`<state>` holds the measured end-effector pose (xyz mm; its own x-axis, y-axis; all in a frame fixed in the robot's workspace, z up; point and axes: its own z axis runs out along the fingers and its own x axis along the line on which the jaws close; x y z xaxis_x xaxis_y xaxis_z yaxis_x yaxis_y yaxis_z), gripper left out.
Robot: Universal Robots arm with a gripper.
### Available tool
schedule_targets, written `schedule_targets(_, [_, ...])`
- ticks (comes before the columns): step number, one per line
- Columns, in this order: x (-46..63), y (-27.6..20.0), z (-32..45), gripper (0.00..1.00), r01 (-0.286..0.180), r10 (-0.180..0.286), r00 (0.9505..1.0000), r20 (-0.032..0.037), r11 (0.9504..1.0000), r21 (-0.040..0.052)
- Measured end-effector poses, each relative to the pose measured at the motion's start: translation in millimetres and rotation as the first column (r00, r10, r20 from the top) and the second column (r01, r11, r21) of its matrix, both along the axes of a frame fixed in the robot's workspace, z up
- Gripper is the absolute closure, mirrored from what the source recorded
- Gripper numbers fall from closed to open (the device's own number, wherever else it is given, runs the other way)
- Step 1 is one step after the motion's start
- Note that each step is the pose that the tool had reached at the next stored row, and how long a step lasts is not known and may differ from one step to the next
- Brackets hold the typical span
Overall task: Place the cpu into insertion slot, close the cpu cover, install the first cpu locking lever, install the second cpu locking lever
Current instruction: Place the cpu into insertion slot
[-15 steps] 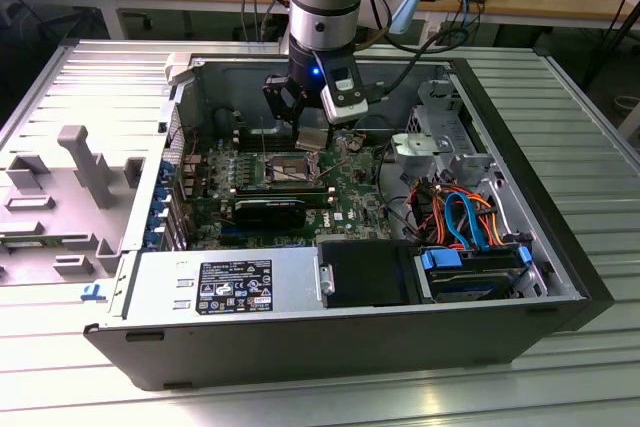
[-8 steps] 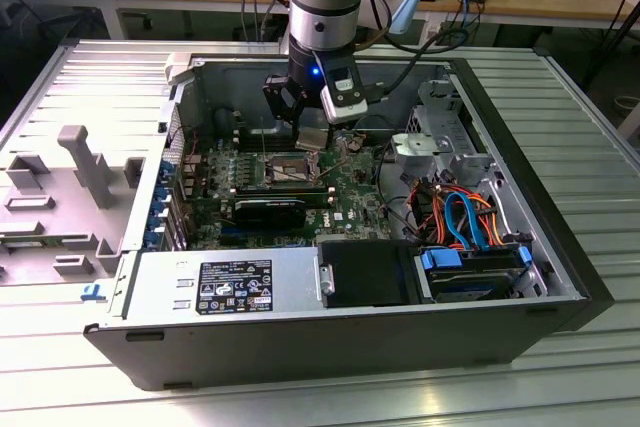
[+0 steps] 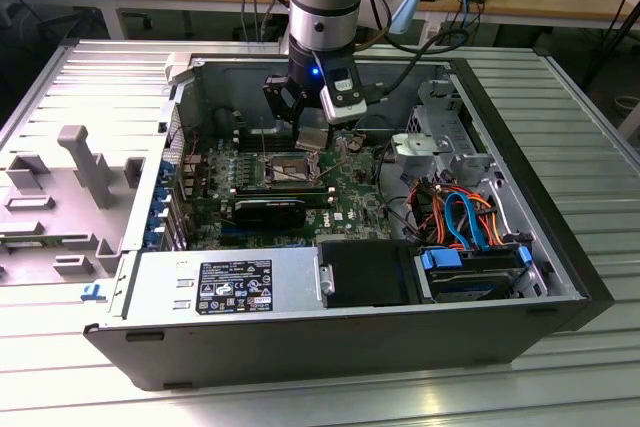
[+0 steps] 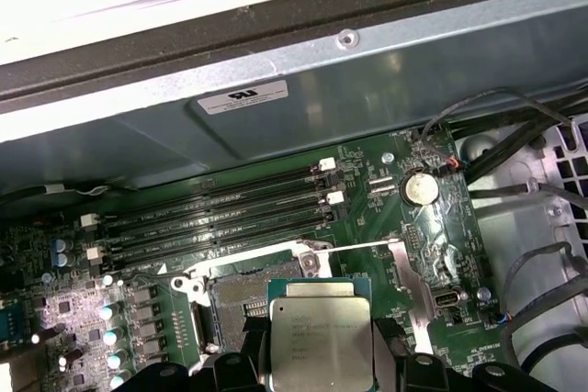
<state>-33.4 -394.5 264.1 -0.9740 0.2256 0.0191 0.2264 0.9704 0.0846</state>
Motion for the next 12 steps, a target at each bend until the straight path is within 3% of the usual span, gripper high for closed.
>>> schedule_targets(12, [0.0, 0.0, -0.2, 0.46, 0.015, -0.015, 0.9999, 0.0000, 0.9999, 0.0000])
